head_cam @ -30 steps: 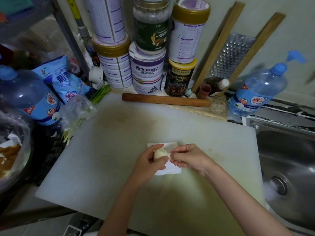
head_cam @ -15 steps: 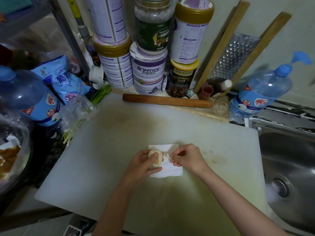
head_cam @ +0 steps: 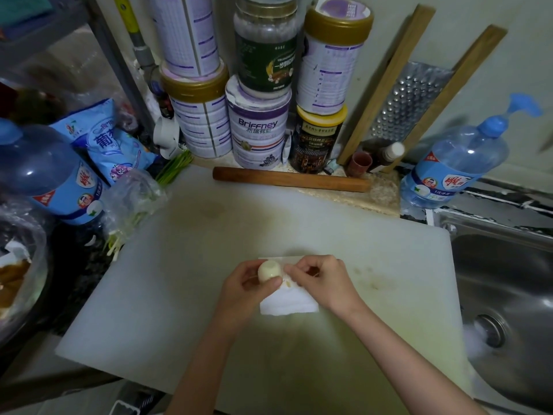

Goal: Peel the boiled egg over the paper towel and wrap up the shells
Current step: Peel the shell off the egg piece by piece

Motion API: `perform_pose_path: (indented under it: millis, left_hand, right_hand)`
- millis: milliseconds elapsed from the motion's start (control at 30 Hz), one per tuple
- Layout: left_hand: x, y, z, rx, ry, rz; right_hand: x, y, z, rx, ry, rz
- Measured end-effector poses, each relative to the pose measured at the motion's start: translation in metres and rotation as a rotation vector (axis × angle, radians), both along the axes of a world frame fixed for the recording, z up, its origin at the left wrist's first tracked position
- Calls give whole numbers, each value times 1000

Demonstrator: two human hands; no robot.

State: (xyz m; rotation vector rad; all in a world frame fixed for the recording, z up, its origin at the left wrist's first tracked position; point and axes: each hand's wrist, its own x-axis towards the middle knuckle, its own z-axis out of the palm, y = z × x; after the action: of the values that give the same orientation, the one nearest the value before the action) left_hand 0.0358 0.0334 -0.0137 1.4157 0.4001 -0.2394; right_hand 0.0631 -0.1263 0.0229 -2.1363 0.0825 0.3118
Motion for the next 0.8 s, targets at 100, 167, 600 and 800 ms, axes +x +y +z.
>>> perform_pose_path:
  millis: [100, 167, 600, 800]
  left_hand:
    - [0, -1, 3, 46, -20, -28]
    - [0, -3, 5, 94, -24, -34]
    - [-4, -18, 17, 343, -77, 51]
    - [-7, -20, 18, 430, -121, 66]
  right_hand:
    - [-1, 6, 5, 137, 67, -15]
    - [-1, 7, 5, 146, 62, -44]
    - [-7, 15, 13, 4, 34, -74]
    - [-10, 21, 15, -22, 35, -120]
